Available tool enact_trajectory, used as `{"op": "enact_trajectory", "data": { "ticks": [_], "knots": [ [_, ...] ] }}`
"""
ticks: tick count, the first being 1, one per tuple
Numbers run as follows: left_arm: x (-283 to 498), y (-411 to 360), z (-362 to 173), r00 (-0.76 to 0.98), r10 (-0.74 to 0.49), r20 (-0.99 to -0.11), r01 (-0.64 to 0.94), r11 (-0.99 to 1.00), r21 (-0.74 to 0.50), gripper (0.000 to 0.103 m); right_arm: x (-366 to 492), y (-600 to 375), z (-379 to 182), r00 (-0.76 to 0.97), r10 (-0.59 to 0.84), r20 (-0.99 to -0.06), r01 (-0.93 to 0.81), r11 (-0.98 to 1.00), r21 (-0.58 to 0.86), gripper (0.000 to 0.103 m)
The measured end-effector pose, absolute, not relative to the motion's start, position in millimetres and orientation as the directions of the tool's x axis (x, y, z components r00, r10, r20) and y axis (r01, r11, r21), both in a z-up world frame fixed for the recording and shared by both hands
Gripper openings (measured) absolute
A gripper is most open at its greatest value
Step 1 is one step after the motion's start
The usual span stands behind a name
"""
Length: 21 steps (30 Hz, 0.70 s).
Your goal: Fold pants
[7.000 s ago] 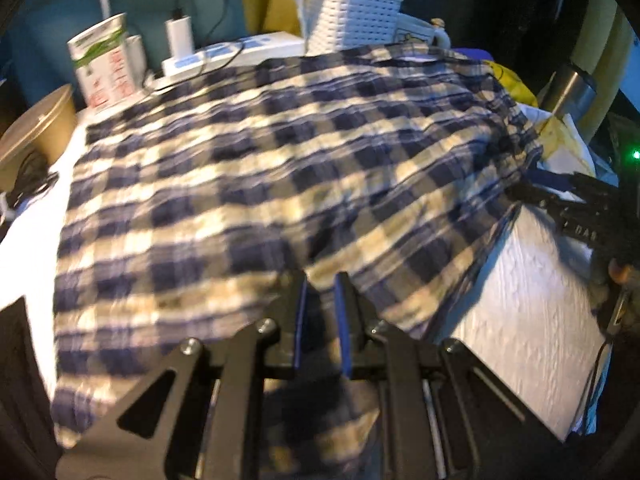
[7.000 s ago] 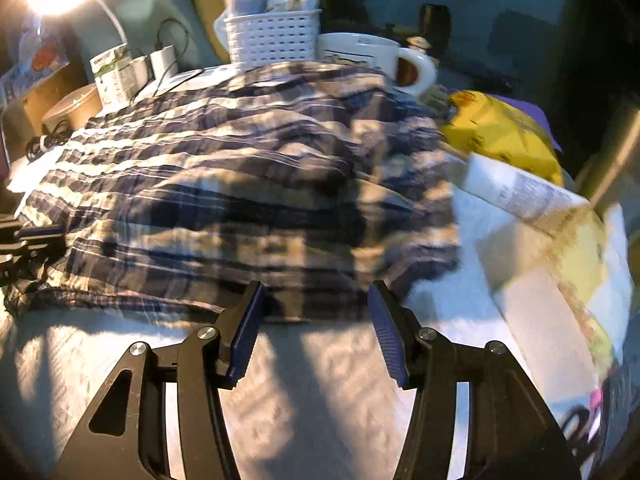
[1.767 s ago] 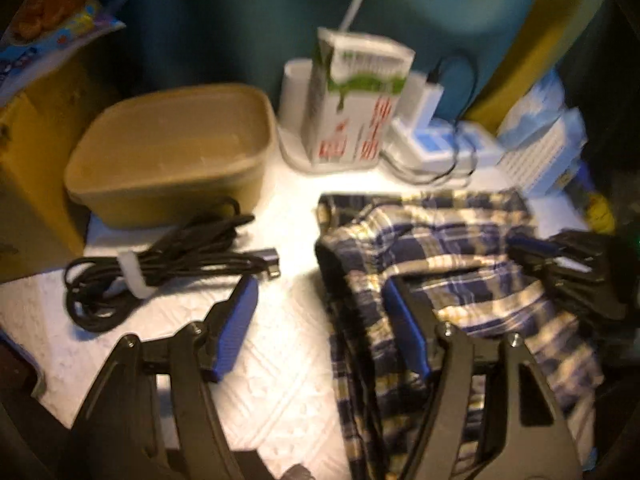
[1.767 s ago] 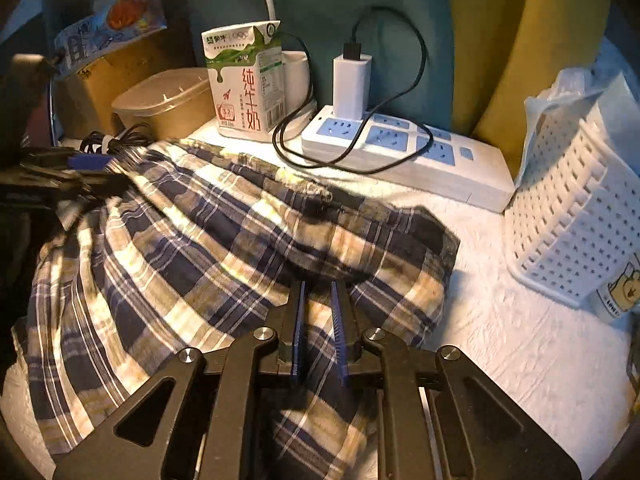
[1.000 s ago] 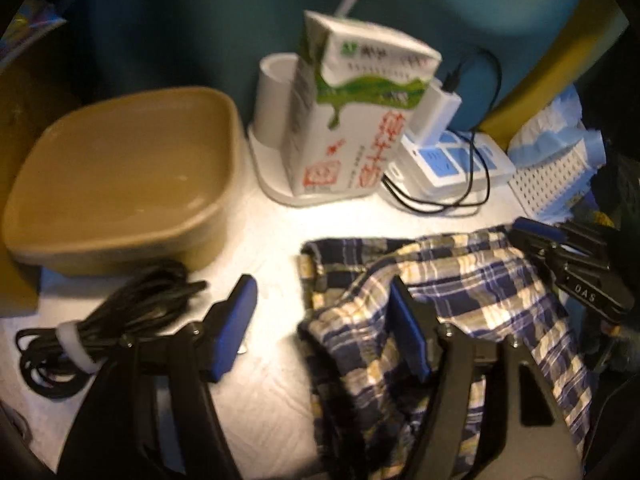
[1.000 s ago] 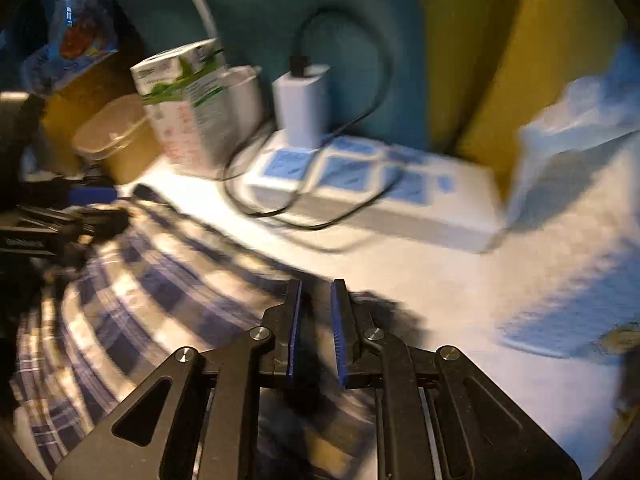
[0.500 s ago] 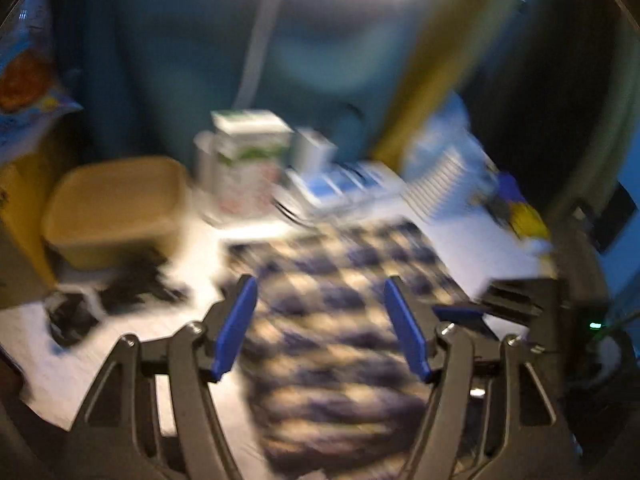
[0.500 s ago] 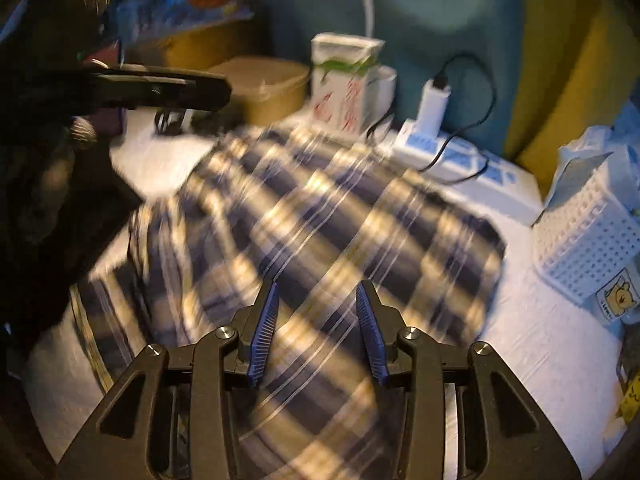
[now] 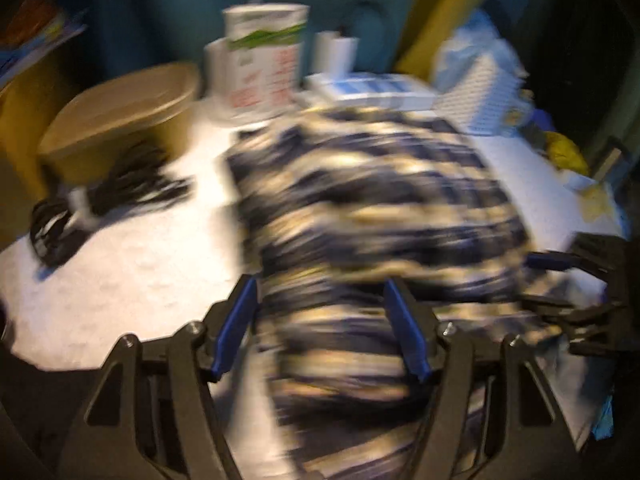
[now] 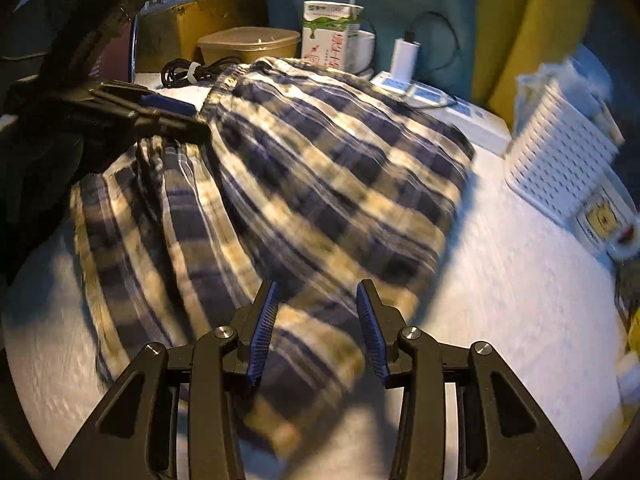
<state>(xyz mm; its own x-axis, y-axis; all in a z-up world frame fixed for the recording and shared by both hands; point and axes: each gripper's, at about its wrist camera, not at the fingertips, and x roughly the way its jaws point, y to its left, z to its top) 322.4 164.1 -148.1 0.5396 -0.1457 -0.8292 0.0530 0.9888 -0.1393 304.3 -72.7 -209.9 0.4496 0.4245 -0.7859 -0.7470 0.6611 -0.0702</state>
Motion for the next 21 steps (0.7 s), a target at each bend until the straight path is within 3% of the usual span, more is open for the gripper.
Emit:
{"op": "enact_trajectory", "data": {
  "ticks": [4,7,12,15,18,21],
  "knots": [
    [310.1,185.7,-145.6,0.537,-0.166,-0.827,0.011,0.982,-0.189,0.067,292.4,-97.9,-201.9,0.469,0.412,-0.781,-0.71,0.702,-0.056,0.044],
    [298.1,168.6,-121.9,0.589,-0.138,-0.796,0.058,0.99,-0.129,0.067,287.9,-101.9,-189.0,0.497,0.422,-0.758,-0.695,0.716,-0.057,0.044],
    [286.1,127.1,-100.0,0.64,-0.24,-0.73,0.19,0.97,-0.152,0.067,282.2,-82.8,-173.8,0.508,0.492,-0.708,-0.718,0.695,-0.032,0.044],
    [298.0,103.6,-117.2,0.592,-0.242,-0.769,0.226,0.965,-0.13,0.067,283.8,-66.2,-185.5,0.485,0.494,-0.722,-0.729,0.684,-0.023,0.044],
    [306.2,98.1,-150.8,0.533,-0.161,-0.831,0.197,0.978,-0.063,0.067,282.7,-57.1,-205.7,0.458,0.463,-0.759,-0.739,0.673,-0.036,0.044],
    [299.0,102.4,-162.6,0.547,-0.171,-0.819,0.222,0.974,-0.055,0.067,273.7,-61.6,-214.0,0.461,0.456,-0.761,-0.747,0.663,-0.055,0.043]
  ]
}}
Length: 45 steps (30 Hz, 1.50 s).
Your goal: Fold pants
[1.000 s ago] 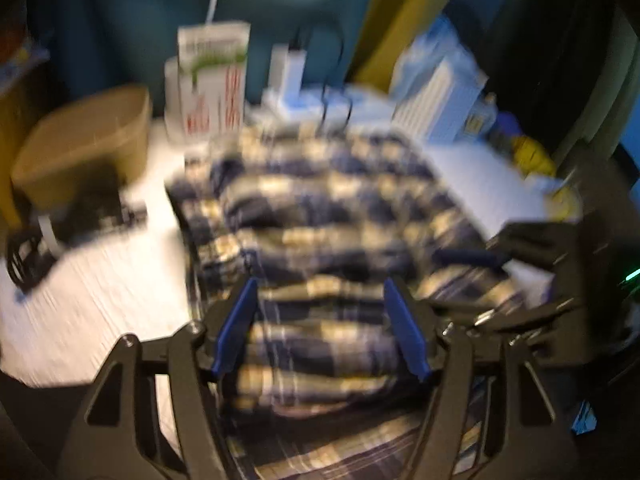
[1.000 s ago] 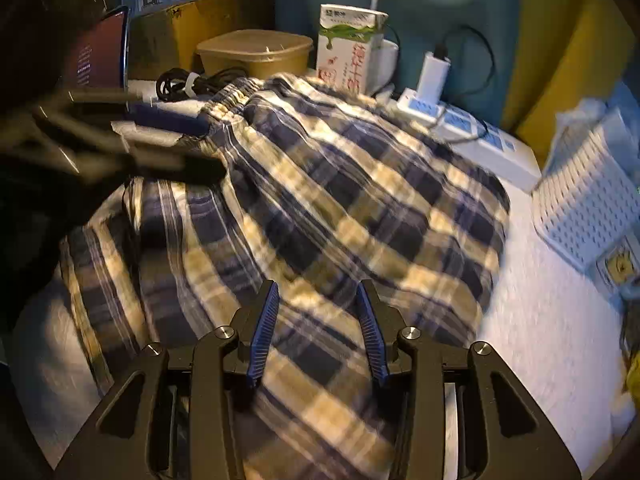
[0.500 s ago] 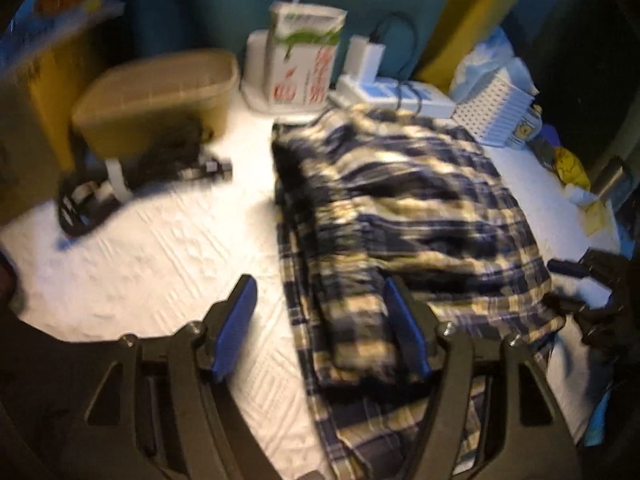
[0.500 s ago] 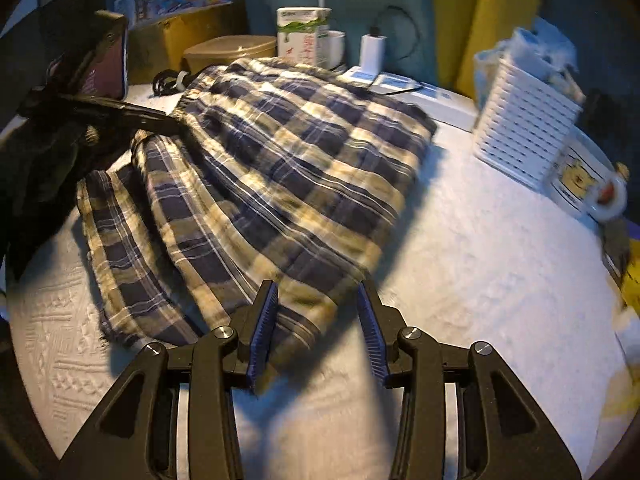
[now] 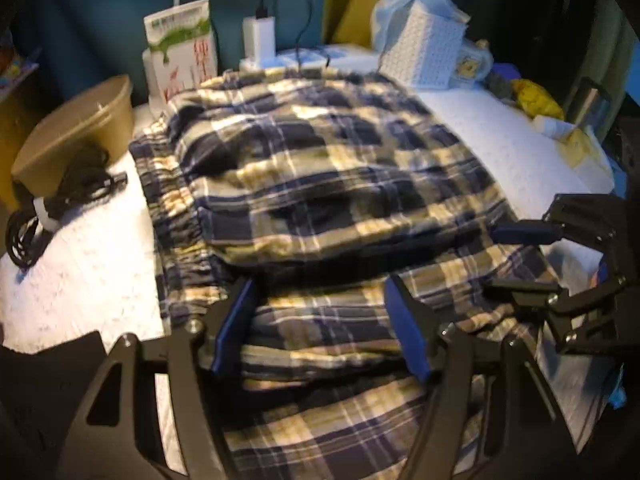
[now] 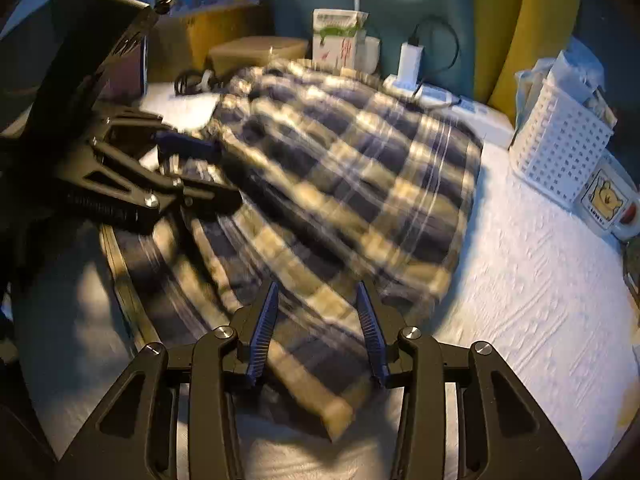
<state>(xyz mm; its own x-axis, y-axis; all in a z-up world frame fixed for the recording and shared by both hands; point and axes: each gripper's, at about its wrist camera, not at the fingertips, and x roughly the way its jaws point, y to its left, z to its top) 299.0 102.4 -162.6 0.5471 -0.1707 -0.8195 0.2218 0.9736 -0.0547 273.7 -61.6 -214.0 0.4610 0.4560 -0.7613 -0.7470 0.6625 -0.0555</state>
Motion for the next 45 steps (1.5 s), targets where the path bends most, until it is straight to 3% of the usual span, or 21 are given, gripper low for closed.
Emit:
{"op": "enact_trajectory", "data": {
  "ticks": [7,13,22,28,34,45],
  "knots": [
    [287.1,131.7,-125.4,0.573,-0.209,-0.793,0.207,0.972,-0.107,0.067,272.6,-88.3,-201.6,0.451,0.443,-0.775,-0.734,0.677,-0.04,0.044],
    [318.5,156.8,-106.8,0.633,-0.195,-0.749,0.153,0.98,-0.126,0.067,296.4,-106.3,-173.1,0.523,0.464,-0.715,-0.684,0.729,-0.028,0.044],
    [401.1,173.6,-149.7,0.586,-0.106,-0.803,0.09,0.994,-0.066,0.067,373.8,-101.2,-174.4,0.544,0.44,-0.715,-0.593,0.804,0.044,0.045],
    [418.7,187.9,-163.6,0.532,-0.166,-0.831,0.075,0.986,-0.149,0.07,406.6,-91.8,-190.3,0.515,0.434,-0.739,-0.584,0.809,0.069,0.056],
    [431.7,184.2,-141.3,0.56,-0.176,-0.81,0.106,0.984,-0.141,0.07,430.4,-90.3,-193.5,0.483,0.48,-0.732,-0.573,0.805,0.15,0.057],
    [446.5,181.9,-170.4,0.531,-0.204,-0.822,0.129,0.979,-0.159,0.07,451.8,-77.8,-210.7,0.411,0.565,-0.716,-0.595,0.761,0.259,0.058]
  ]
}}
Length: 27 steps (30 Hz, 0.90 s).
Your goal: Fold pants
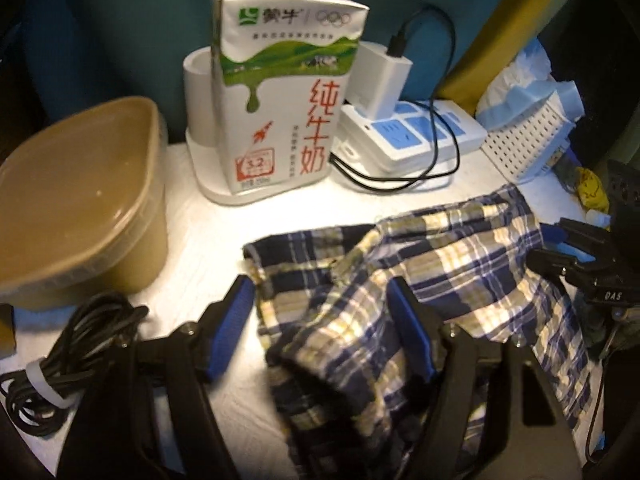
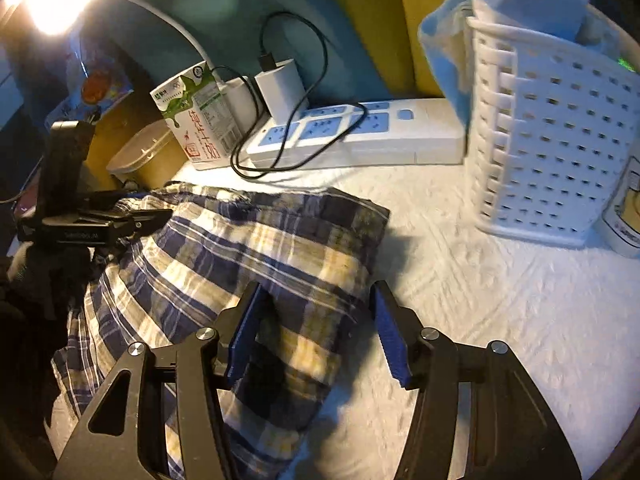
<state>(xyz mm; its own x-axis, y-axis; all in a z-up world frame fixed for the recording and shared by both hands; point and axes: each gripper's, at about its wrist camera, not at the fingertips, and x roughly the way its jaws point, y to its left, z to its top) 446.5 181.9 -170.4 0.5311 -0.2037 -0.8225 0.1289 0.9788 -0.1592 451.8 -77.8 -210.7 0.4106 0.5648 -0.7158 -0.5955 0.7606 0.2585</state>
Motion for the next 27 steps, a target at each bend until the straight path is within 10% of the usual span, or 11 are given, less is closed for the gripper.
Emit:
{"op": "enact_trajectory", "data": {
  "ticks": [4,6,12,27],
  "knots": [
    [442.6,182.3,-167.8,0.538,-0.213,-0.816,0.15,0.976,-0.156,0.068,458.8,-74.3,-211.3,0.392,0.588,-0.707,-0.599,0.747,0.289,0.058],
    [440.9,181.2,-166.0,0.536,-0.247,-0.807,0.171,0.968,-0.183,0.047,461.9,-72.4,-211.5,0.384,0.597,-0.704,-0.599,0.742,0.302,0.058],
    [435.4,166.5,-159.7,0.558,-0.265,-0.786,0.206,0.962,-0.178,0.023,456.2,-65.9,-208.8,0.404,0.596,-0.694,-0.615,0.739,0.276,0.018],
    [333.4,159.1,-56.6,0.8,-0.288,-0.527,0.239,0.958,-0.16,0.017,350.3,-72.5,-103.5,0.662,0.551,-0.507,-0.633,0.774,0.015,0.011]
  ]
}}
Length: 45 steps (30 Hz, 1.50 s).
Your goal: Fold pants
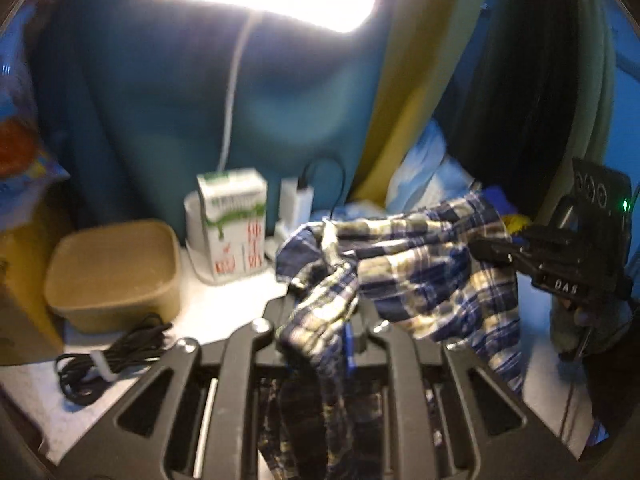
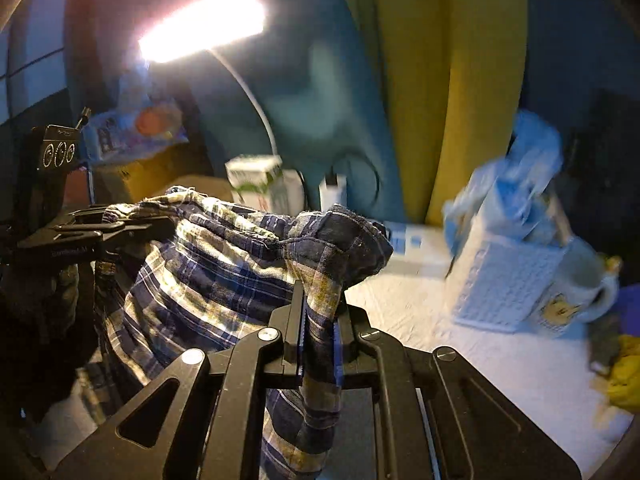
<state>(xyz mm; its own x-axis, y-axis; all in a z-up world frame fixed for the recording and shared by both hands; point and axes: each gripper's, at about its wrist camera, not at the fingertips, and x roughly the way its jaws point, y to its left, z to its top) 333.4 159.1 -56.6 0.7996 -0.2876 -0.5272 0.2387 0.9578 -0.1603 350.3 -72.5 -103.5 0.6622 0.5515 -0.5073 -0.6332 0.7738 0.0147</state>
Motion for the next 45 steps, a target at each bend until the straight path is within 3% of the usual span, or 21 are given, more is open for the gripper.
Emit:
{"op": "enact_trajectory", "data": {
  "ticks": [19,27,32,36,41,45],
  "knots": [
    [157.5,169.9,67.4,0.964,-0.209,-0.167,0.195,0.976,-0.1,0.017,157.9,-65.5,27.1,0.731,0.665,-0.153,-0.681,0.7,-0.215,0.011],
    [64.7,191.1,103.0,0.988,-0.121,-0.094,0.114,0.991,-0.07,0.017,98.9,-47.2,48.4,0.666,0.741,-0.089,-0.735,0.631,-0.246,0.011],
    [20.4,203.1,112.1,0.991,-0.058,-0.119,0.054,0.998,-0.036,0.017,80.4,-30.4,45.3,0.609,0.787,-0.096,-0.789,0.589,-0.178,0.011],
    [21.4,221.6,100.3,0.983,-0.012,-0.182,0.007,1.0,-0.03,0.017,99.2,-9.9,29.2,0.563,0.811,-0.161,-0.826,0.556,-0.088,0.011],
    [83.8,268.5,35.6,0.928,-0.047,-0.37,-0.007,0.99,-0.143,0.018,182.4,18.6,-37.1,0.467,0.814,-0.346,-0.814,0.549,0.191,0.011],
    [156.3,305.7,-56.4,0.801,-0.091,-0.591,-0.059,0.972,-0.229,0.019,255.4,55.3,-129.2,0.415,0.712,-0.567,-0.755,0.617,0.222,0.014]
  ]
}}
